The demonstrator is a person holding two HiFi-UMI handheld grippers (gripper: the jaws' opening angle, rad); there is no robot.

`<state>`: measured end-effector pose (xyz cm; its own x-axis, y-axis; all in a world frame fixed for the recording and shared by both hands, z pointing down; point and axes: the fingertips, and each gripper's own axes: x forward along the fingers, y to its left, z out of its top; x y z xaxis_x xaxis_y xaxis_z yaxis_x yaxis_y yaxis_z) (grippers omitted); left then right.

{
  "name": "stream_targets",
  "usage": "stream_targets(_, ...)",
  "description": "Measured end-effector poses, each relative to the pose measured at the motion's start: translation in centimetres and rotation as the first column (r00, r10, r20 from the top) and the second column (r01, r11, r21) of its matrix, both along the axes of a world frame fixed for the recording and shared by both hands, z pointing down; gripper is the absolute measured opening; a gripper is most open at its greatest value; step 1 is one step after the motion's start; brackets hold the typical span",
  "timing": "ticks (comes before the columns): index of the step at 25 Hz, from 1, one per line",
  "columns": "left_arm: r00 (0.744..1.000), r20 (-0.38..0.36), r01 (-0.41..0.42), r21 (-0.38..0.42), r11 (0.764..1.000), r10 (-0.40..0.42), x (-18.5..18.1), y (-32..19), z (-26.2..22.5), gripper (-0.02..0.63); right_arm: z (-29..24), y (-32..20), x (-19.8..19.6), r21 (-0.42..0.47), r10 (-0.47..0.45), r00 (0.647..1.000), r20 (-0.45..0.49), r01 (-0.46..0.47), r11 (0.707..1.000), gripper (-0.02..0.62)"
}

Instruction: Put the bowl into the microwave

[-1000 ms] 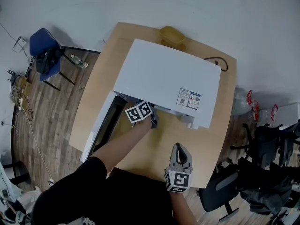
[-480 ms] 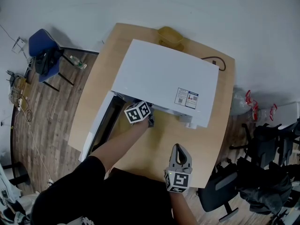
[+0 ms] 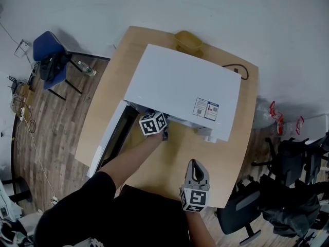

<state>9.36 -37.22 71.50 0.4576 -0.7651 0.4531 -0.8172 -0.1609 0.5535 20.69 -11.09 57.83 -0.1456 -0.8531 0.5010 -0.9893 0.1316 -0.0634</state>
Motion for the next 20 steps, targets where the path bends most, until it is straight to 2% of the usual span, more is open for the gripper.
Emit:
stream_targets(5,1.0,0.024,0.009,0.02,1.0,-0.009,-0.7,-0.2,0.0,0.333,-0.4,0.1,0.1,0.007,0.014,1.0,-0.009,-0.014,1.0,0.06)
stream_targets(11,0.997,0.063,-0.047,0.063,0.997,0.043,-0.9,-0.2,0.0,0.341,-0.6,0.2,0.5,0.011,0.029,0.999,-0.02,-0.029,1.0,0.06)
stream_targets(20,0.999,-0.004,-0.049,0.055,0.997,0.05,-2.0,0.7,-0.4,0.344,-1.2,1.3,-1.0,0.018,0.04,0.999,-0.023,-0.04,0.999,0.06)
